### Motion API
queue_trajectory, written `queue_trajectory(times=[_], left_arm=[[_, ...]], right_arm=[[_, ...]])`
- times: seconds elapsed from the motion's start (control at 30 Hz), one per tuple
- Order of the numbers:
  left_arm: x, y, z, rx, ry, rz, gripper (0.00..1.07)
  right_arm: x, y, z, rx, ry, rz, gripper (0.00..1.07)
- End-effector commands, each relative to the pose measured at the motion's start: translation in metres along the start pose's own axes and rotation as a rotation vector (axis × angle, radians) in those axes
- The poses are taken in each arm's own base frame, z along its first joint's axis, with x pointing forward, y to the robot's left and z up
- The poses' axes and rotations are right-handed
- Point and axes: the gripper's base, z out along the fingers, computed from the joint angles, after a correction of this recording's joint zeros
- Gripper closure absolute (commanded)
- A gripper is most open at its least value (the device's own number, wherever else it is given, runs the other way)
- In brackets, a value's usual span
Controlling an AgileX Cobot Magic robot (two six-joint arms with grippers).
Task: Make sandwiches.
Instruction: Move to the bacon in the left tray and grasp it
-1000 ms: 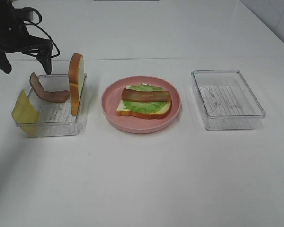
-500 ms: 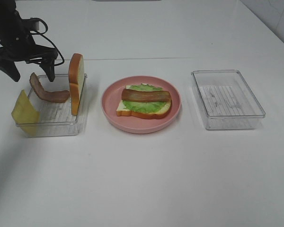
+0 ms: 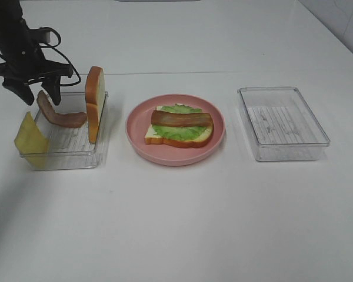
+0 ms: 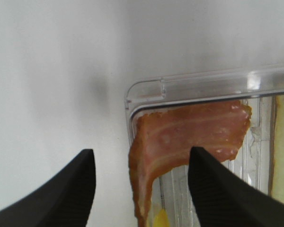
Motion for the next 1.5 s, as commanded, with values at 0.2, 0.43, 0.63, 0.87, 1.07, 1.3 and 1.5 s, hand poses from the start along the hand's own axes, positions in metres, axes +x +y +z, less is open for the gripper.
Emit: queue_trajectory(times=[0.2, 0.43, 0.63, 0.87, 1.07, 1.3, 1.5], left_arm=[[0.008, -0.002, -0.004, 0.005, 0.088, -0.013, 0.64], [0.008, -0.002, -0.005, 0.005, 0.087, -0.026, 0.64], [0.008, -0.007, -0.009, 0.005, 0.079, -0.034, 0.66], [0.008, -0.008, -0.009, 0.007, 0.079, -0.033, 0.84], [0.008, -0.008, -0.014, 0.008, 0.070, -0.032, 0.97], [0.008, -0.009, -0.015, 0.008, 0.069, -0.032, 1.07], [0.007, -0.009, -0.026, 0.009, 0.047, -0.042, 1.07]], right_arm=[[0.002, 0.000, -0.001, 0.002, -0.029, -0.008, 0.18], [0.002, 0.000, -0.001, 0.002, -0.029, -0.008, 0.18], [0.002, 0.000, -0.001, 0.002, -0.029, -0.008, 0.18], [0.002, 0.000, -0.001, 0.002, -0.029, -0.008, 0.18], [0.002, 0.000, -0.001, 0.002, -0.029, -0.008, 0.18], [0.002, 0.000, -0.001, 0.002, -0.029, -0.008, 0.18], [0.002, 0.000, -0.001, 0.002, -0.029, -0.008, 0.18]])
